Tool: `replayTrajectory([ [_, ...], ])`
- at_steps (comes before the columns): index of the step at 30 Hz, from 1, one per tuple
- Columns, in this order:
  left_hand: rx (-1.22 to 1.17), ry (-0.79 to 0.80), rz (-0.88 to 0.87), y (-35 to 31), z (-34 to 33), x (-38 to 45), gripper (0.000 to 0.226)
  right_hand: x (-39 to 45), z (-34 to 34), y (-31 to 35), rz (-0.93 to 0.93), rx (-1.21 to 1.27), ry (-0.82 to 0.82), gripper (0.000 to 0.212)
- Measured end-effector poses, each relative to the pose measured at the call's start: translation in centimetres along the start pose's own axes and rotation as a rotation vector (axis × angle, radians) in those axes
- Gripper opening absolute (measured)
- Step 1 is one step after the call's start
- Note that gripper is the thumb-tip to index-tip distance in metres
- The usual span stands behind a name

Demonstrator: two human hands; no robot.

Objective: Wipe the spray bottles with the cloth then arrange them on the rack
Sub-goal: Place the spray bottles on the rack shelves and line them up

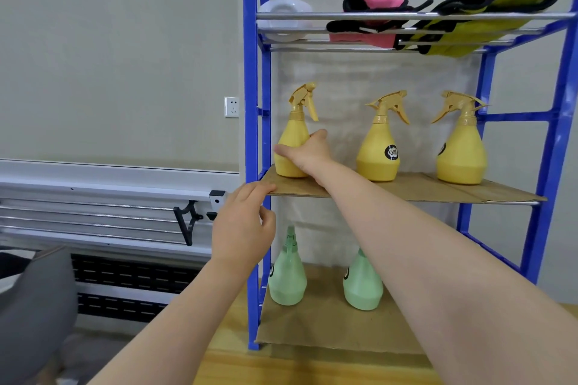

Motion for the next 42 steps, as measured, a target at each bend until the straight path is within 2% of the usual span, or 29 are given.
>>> replayTrajectory([
  [6,0.009,0.005,-0.014,-0.1,0.2,0.0,0.045,-0.3,-0.3,0.5,-0.025,-0.111,-0.103,0.094],
  [12,0.006,0.012,-0.030,-0.2,0.2,0.1,0.046,-0.3,-1.3,0.5,-0.005,-0.214,-0.093,0.079],
  [16,0.003,0.005,-0.037,-0.3,0.3,0.0,0.047,0.0,-0.8,0.7,0.019,-0.120,-0.081,0.075],
  [20,0.003,0.002,-0.036,-0.3,0.4,-0.1,0.046,0.2,-0.9,1.0,0.030,0.010,0.015,0.079],
  [22,0.000,0.002,-0.035,-0.3,0.4,-0.1,0.046,0.3,-1.1,1.0,0.046,-0.002,0.041,0.076],
  [29,-0.005,0.000,-0.024,-0.3,0.4,-0.1,0.048,0.7,-0.6,1.2,0.105,-0.121,-0.018,0.076],
  [42,-0.003,0.001,-0.039,-0.2,0.4,-0.2,0.049,0.7,-0.5,1.0,0.111,-0.125,0.014,0.080],
])
Point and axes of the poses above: each hand's wrist, its own x-axis towards the middle knuckle, its own z-axis out of the back of the hand, y = z × x, the point moved 8 cm from there along x, towards the middle knuckle, and after that the axes turned 5 degrees about -z, right-handed, at the moved point
